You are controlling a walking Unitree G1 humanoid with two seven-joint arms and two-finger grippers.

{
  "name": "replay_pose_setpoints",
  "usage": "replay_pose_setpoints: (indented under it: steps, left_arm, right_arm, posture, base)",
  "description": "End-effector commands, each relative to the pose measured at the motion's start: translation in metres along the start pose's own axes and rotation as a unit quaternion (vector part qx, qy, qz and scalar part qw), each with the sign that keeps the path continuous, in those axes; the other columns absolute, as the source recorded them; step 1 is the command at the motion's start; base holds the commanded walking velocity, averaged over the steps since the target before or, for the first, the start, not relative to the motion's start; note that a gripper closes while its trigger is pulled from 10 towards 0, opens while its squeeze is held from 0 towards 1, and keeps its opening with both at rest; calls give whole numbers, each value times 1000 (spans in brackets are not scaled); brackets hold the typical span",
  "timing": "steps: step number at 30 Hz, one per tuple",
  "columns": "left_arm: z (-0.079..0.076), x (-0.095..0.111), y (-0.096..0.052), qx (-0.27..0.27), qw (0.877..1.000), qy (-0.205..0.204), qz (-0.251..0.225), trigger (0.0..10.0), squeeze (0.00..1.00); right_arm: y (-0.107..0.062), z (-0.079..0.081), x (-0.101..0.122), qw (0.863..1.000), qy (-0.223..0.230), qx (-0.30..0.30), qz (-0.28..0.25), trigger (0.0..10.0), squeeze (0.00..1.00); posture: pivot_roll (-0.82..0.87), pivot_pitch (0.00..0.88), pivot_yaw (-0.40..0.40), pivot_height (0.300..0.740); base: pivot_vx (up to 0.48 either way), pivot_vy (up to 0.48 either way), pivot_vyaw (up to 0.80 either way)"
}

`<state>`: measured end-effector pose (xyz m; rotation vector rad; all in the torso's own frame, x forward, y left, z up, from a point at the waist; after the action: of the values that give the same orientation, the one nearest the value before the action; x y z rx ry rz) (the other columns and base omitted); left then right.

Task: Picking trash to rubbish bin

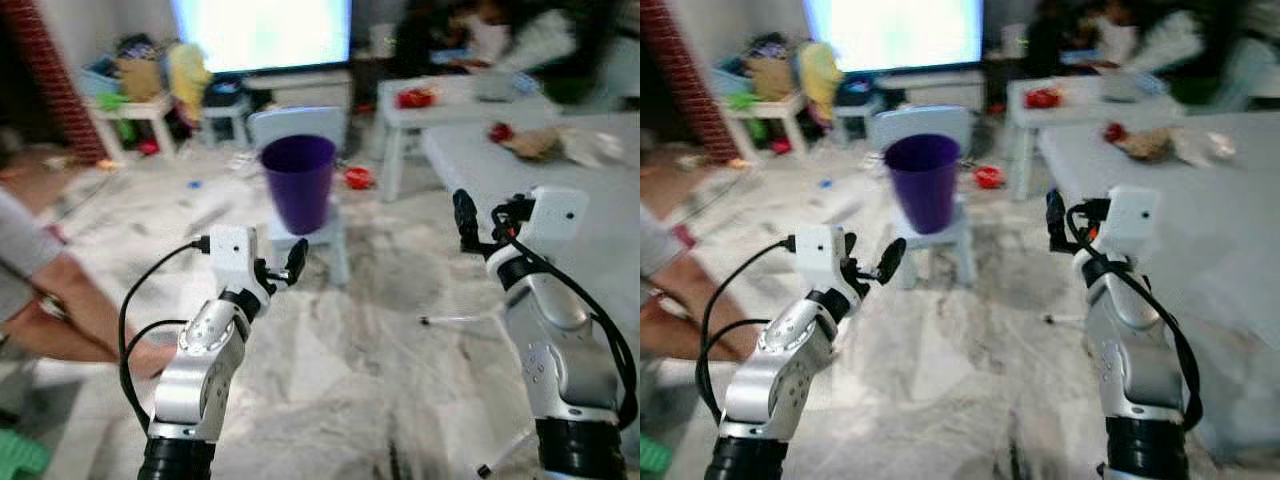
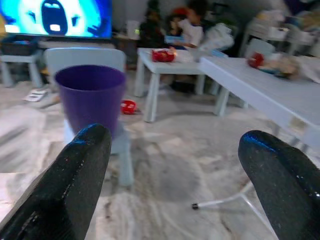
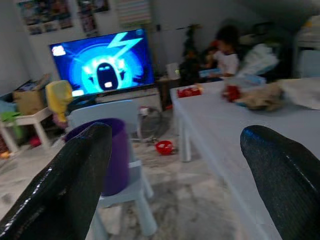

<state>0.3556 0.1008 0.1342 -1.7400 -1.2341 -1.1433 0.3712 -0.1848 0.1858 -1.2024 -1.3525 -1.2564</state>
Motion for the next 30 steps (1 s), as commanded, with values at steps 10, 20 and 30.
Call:
replay_pose_setpoints:
  steps: [10,20,30]
  left_arm:
    - [4,4,1,4,1000,-6,-6,10000,0]
    - [6,4,0,9,1000,-12,-6,10000,0]
    - [6,5,-1,6,1000,-15,-10,10000,0]
  right_arm:
    - [3,6,6,1000,-1,7,-7,10000,0]
    - [3,7,7,1000,-1,8,-7,10000,0]
    - [3,6,8,1000,0,5,-10,10000,0]
  posture:
    - [-8,0,43,740]
    - [-8,0,43,740]
    - [-11,0,46,740]
  base:
    - [0,0,-800]
    - [0,0,-800]
    - [25,28,-720]
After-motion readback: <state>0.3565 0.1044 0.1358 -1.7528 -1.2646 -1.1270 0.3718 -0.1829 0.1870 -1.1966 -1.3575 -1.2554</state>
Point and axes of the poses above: a point about 5 cm out from each wrist's last joint towards the gripper, its own y axis pointing out of the wrist towards the gripper, its own x axis along the axis of the wrist's last joint, z = x × y, the point moved 6 cm from there along y, pointing out of the wrist towards the gripper, and after that the axes turned 11 degrees about -y, right-handed, at the moved point
